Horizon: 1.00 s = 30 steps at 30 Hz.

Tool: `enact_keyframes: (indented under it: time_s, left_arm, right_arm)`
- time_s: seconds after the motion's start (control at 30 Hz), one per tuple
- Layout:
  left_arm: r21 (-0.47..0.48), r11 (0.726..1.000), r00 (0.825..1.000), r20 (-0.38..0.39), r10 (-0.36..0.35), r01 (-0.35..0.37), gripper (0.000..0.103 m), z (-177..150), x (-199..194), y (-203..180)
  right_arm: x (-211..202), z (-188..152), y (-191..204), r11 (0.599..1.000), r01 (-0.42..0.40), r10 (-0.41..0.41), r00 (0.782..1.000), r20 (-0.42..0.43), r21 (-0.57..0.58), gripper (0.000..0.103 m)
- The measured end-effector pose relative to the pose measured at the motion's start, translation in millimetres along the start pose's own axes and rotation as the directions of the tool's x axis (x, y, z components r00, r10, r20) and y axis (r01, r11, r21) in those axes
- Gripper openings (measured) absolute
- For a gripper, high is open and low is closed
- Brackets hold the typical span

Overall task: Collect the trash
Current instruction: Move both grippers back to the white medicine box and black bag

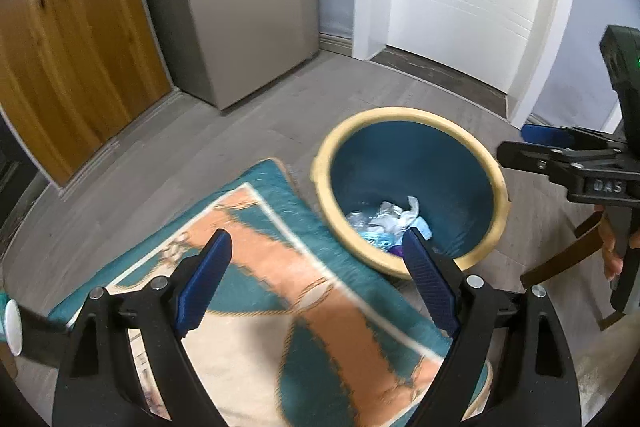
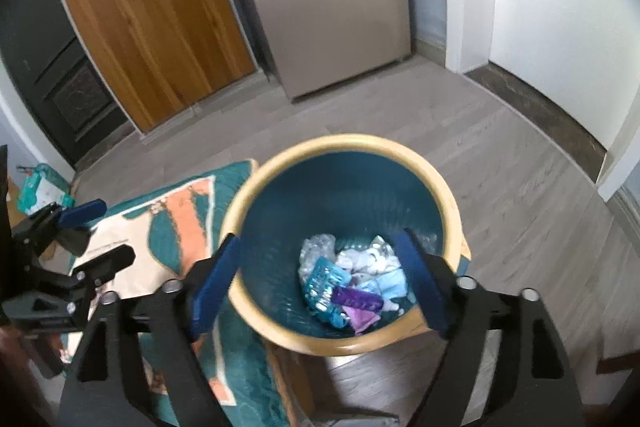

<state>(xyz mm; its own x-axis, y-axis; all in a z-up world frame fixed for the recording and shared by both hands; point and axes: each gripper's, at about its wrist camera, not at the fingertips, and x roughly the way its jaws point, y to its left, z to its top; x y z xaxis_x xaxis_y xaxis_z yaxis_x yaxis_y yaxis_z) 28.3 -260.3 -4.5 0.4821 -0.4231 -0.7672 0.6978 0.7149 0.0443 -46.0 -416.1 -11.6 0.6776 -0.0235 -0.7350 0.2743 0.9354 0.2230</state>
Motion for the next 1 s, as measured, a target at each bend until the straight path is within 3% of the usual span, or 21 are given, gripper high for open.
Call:
enact_keyframes:
  time_s: [0.27,0.67,0.83,1.0]
  left_arm:
    - [-0.085,0.996,0.997,0.06,0.046,-0.041,0.09,-20,-55,26]
    - [-0.156,0.981,0.991,0.051,0.126,-0.117,0.092,-70,-106,68]
    - [-0.178,0.974,0.99,0.019,0.143,-0.137,0.092,-98,-109,86]
    - [-0.18,0.971,0.986,-0.071,0.15,-0.161,0.092,-139,-95,101]
  right_arm:
    - [-14,-12,40,0.996,-0.023,0.024,1.0,0.01,-0.09,0.093]
    - [-18,-30,97,0.978,-0.061,0.059,0.998,-0.014,-0.198,0.095]
    - [-8,-42,122,0.961,-0.077,0.066,0.997,-0.05,-0.267,0.095]
    - [8,-62,143,0.952,-0.122,0.092,0.989,-0.119,-0.28,0.095]
